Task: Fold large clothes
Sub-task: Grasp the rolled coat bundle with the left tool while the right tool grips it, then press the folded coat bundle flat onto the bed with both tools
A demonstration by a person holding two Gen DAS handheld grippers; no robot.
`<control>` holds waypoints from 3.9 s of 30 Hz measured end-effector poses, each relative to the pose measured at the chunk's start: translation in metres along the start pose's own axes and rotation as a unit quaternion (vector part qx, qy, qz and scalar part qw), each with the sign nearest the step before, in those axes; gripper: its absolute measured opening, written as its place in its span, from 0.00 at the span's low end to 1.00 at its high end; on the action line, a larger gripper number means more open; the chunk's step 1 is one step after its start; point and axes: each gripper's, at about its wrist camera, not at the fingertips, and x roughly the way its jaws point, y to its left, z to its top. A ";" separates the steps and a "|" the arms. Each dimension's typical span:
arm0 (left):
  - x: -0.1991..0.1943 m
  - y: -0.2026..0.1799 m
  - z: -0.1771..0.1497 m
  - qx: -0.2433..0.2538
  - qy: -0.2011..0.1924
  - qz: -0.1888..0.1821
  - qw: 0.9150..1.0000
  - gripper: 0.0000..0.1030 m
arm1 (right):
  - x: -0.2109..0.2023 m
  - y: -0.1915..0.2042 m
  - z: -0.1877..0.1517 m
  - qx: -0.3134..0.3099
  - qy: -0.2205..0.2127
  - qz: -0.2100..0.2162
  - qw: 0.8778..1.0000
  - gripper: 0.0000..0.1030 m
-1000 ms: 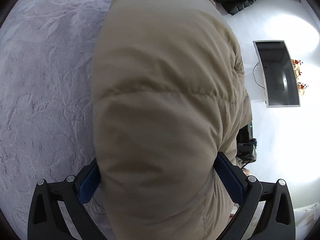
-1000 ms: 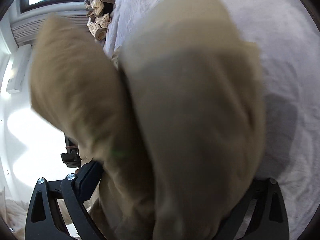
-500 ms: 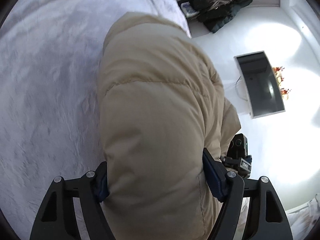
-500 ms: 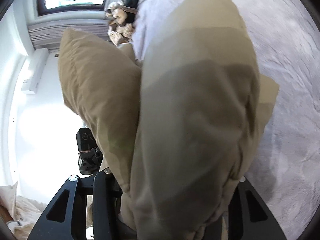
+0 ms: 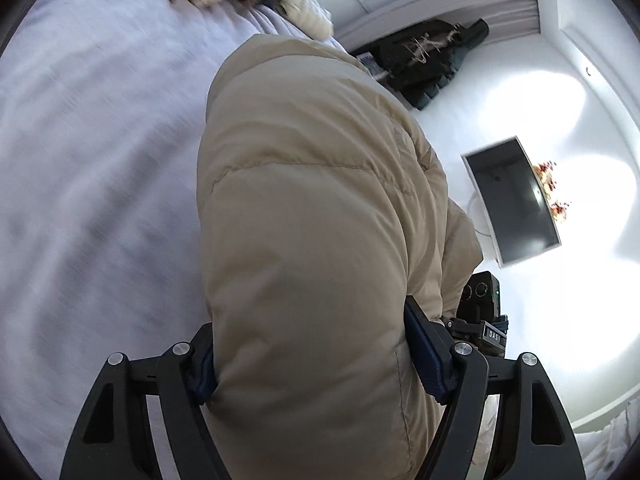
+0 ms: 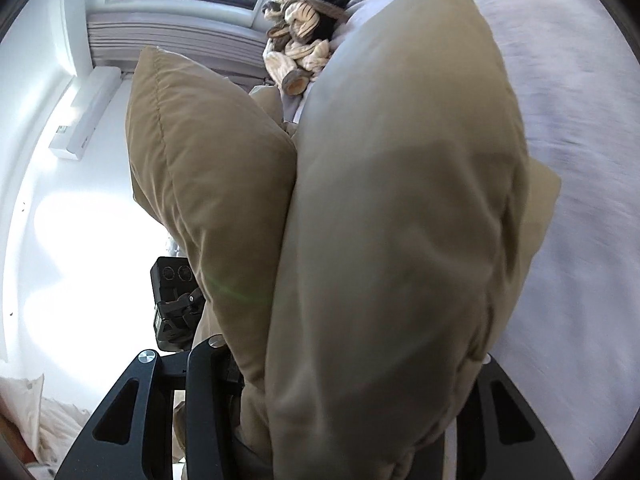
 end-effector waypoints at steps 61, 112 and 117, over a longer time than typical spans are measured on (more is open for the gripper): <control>0.042 0.020 -0.003 0.118 0.001 0.371 0.921 0.84 | 0.163 0.024 0.015 -0.038 -0.031 -0.411 0.910 0.21; 0.031 0.026 -0.011 0.106 -0.006 0.374 0.921 0.86 | 0.101 0.083 -0.091 -0.038 -0.080 -0.417 0.904 0.22; 0.029 0.028 -0.009 0.104 -0.004 0.372 0.922 0.86 | 0.093 0.097 -0.068 -0.044 -0.115 -0.408 0.905 0.22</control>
